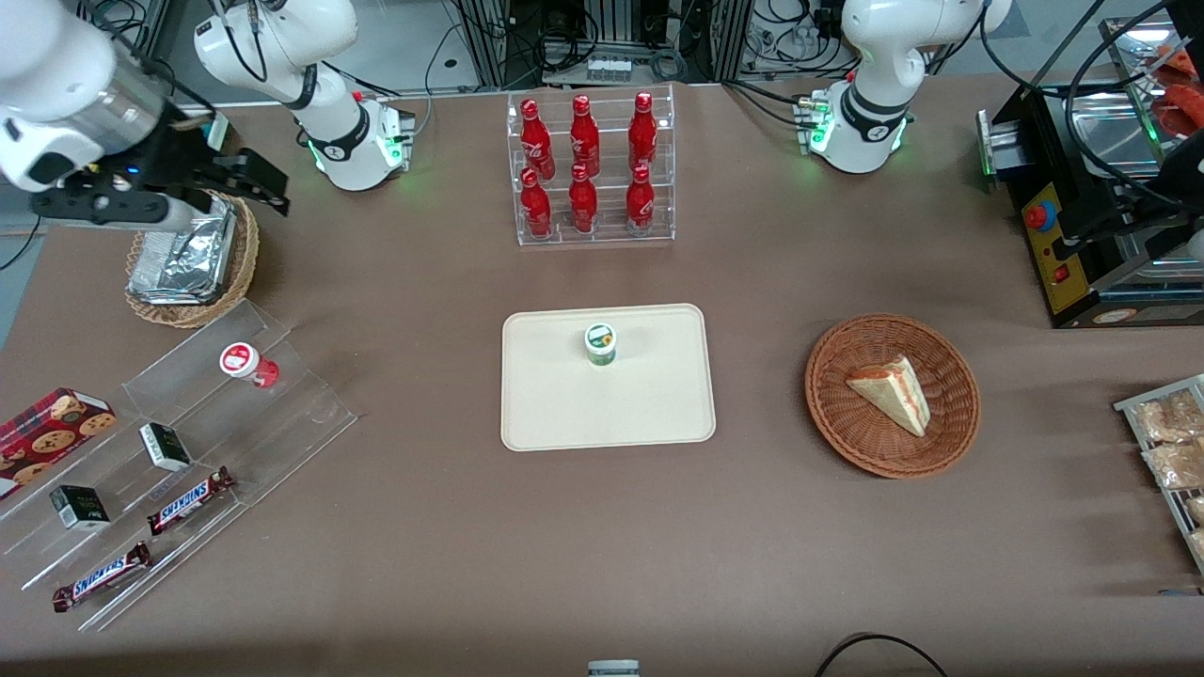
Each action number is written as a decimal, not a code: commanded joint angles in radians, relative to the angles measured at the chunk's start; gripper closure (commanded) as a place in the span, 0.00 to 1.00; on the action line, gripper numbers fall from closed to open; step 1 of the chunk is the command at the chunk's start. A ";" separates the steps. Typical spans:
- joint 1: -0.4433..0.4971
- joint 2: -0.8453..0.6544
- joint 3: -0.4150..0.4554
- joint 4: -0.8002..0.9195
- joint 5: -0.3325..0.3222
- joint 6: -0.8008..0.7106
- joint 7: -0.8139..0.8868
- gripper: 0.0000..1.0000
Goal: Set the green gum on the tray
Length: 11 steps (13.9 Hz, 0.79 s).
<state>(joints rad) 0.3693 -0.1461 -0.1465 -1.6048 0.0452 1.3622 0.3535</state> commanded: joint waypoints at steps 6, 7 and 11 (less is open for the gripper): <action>-0.205 -0.023 0.074 0.023 -0.034 -0.009 -0.241 0.00; -0.236 -0.012 0.074 0.023 -0.031 0.008 -0.286 0.00; -0.317 0.022 0.074 0.022 -0.030 0.058 -0.355 0.00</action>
<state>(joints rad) 0.0881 -0.1466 -0.0823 -1.5958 0.0220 1.3979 0.0299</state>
